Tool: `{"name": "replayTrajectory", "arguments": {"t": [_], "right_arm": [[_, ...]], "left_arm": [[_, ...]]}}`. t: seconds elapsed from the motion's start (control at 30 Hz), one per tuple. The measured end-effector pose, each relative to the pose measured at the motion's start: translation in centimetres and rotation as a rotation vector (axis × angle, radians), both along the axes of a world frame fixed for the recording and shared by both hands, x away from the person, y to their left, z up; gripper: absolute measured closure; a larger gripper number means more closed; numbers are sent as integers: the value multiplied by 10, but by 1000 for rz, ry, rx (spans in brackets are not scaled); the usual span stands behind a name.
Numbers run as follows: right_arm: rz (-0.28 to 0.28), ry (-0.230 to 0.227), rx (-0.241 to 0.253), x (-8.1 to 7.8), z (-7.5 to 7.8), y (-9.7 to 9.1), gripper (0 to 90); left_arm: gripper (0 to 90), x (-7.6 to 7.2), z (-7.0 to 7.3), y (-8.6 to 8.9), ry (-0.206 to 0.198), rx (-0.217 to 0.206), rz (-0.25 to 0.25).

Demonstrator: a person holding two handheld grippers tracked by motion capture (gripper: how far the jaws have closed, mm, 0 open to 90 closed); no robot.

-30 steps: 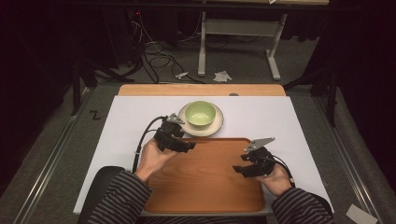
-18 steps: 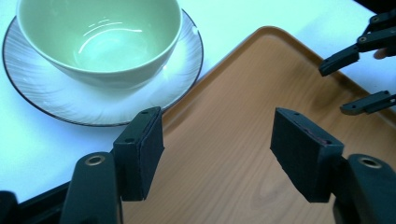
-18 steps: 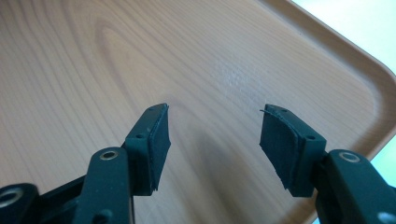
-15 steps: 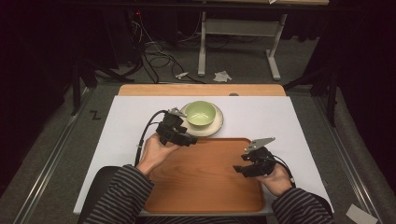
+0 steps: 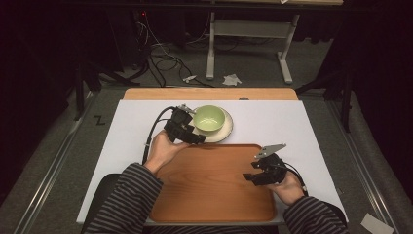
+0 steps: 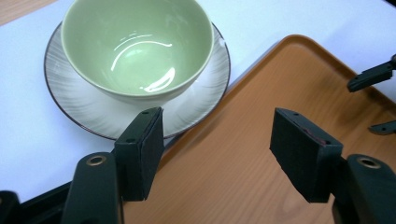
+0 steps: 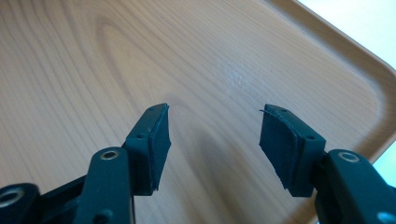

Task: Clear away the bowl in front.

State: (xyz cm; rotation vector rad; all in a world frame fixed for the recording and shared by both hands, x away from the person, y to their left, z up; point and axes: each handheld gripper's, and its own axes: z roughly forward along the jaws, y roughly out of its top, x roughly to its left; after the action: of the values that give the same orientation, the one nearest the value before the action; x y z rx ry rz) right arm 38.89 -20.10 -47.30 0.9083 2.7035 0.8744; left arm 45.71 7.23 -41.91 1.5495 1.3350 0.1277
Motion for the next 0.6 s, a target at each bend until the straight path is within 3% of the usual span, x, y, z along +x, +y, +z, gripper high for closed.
{"name": "replayTrajectory", "arguments": {"t": [0.17,0.6], "right_arm": [[2,-5,-4,-1,1,1,444],[13,-4,-2,-1,0,1,442]], "left_arm": [[354,11,2,-4,-10,32,16],[357,39,6,-5,5,52,58]]}}
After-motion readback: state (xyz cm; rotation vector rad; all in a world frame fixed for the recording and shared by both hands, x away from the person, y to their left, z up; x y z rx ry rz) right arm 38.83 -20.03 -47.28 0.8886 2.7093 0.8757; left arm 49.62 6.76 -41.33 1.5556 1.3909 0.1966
